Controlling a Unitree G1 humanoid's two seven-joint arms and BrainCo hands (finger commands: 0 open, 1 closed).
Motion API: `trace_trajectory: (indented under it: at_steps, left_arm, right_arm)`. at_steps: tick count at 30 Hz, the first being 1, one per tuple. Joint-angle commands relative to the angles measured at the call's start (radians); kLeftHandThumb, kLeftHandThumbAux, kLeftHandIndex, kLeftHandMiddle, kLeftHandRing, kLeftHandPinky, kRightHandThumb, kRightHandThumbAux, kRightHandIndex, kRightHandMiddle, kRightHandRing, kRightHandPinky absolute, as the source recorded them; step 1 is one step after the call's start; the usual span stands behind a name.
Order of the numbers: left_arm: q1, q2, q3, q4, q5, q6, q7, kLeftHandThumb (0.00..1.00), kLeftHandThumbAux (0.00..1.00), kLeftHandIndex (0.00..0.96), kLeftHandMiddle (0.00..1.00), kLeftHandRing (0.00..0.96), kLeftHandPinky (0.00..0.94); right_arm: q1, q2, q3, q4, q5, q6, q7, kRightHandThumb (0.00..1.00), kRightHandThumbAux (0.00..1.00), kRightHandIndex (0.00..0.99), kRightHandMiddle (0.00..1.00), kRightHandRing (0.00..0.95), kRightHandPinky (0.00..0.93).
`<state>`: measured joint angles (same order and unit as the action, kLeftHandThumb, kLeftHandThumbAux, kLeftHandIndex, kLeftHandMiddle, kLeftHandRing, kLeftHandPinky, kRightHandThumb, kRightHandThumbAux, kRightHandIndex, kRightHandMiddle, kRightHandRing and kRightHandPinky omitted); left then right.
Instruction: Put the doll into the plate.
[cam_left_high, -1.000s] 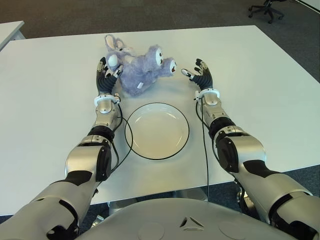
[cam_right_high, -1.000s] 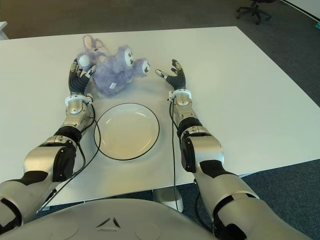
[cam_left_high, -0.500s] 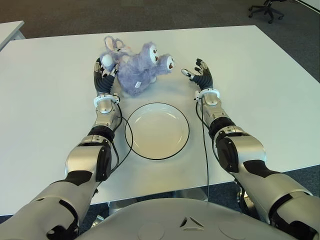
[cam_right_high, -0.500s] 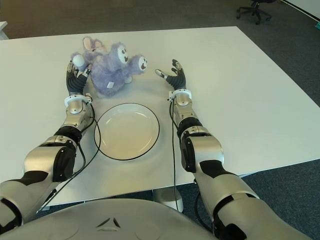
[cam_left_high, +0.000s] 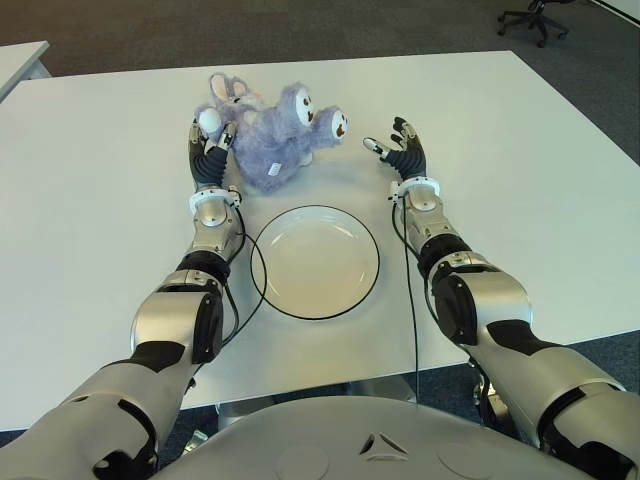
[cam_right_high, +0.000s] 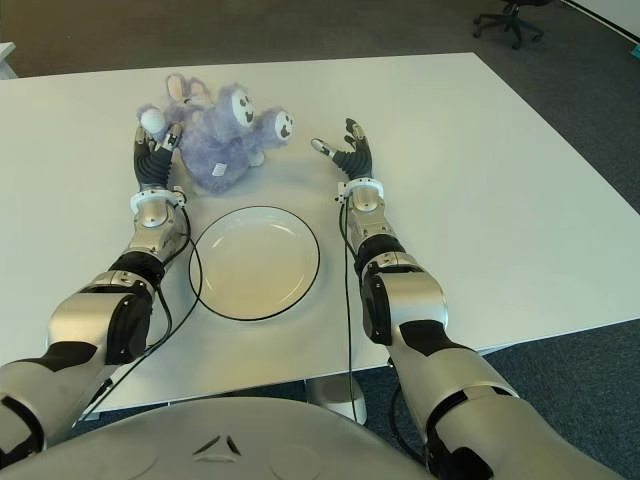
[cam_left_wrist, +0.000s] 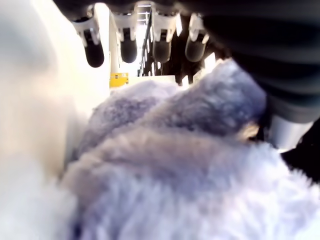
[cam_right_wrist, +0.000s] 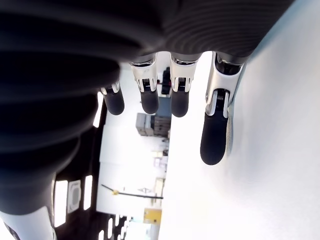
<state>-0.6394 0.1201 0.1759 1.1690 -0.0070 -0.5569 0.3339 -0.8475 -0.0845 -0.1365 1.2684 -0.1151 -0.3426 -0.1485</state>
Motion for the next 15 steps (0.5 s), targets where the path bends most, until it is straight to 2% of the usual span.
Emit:
trace_trajectory:
  at_steps: [1,15]
  left_arm:
    - [0.217,-0.072,-0.040,0.094,0.051,-0.031,0.024,0.236,0.444,0.000,0.032,0.057,0.097]
    - [0.203,-0.042,-0.072,0.088,0.078,-0.032,0.007,0.256,0.384,0.000,0.021,0.046,0.082]
  right_arm:
    - [0.108,0.013,-0.006,0.088,0.002,0.139,0.004,0.053,0.710,0.071,0.074,0.069,0.077]
    - [0.107,0.015,-0.008,0.088,0.005,0.138,0.004,0.056,0.715,0.076,0.081,0.075,0.075]
